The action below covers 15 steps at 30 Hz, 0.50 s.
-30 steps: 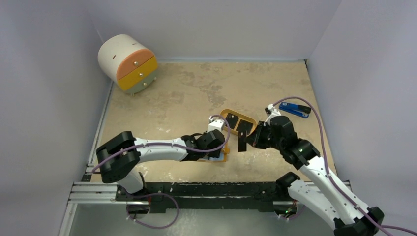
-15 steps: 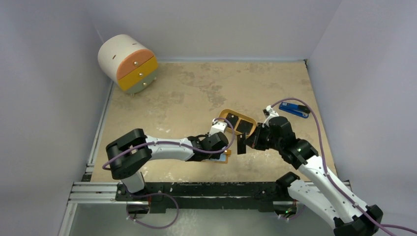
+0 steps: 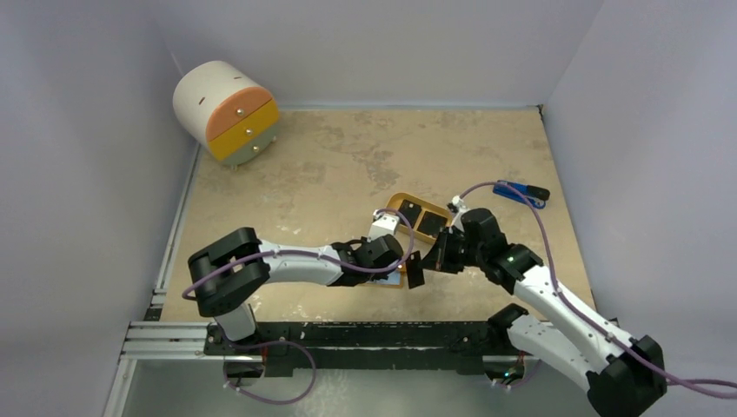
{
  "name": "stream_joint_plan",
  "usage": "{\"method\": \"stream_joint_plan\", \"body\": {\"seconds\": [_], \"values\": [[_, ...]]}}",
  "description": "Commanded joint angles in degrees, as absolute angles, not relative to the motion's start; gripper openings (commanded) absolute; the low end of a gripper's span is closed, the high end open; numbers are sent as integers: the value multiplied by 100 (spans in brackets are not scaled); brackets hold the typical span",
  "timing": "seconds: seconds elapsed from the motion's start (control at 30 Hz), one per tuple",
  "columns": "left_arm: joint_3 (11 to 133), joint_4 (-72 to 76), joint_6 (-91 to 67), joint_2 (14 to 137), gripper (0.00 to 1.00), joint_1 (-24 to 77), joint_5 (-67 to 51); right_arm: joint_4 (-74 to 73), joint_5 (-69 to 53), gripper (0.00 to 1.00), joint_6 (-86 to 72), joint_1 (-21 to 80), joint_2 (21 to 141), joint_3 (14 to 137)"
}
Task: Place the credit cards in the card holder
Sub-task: Turn over the card slot in the card holder.
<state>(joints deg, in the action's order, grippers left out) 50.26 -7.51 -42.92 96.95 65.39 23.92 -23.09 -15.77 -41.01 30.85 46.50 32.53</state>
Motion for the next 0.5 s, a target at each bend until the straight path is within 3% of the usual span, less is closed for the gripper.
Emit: {"method": "stream_joint_plan", "body": {"seconds": [0.0,0.2,0.47], "values": [[4767,-791,-4433,9688,0,6536,2543,-1617,-2352,0,-4304,3216,5101,3091],[4713,-791,-4497,9499,0,6534,2605,-1441,-2619,0,-4398,3455,5900,3043],[4689,-796,-4534,9423,0,6533,2610,-1564,-2038,0,-4703,3515,6238,3003]]}}
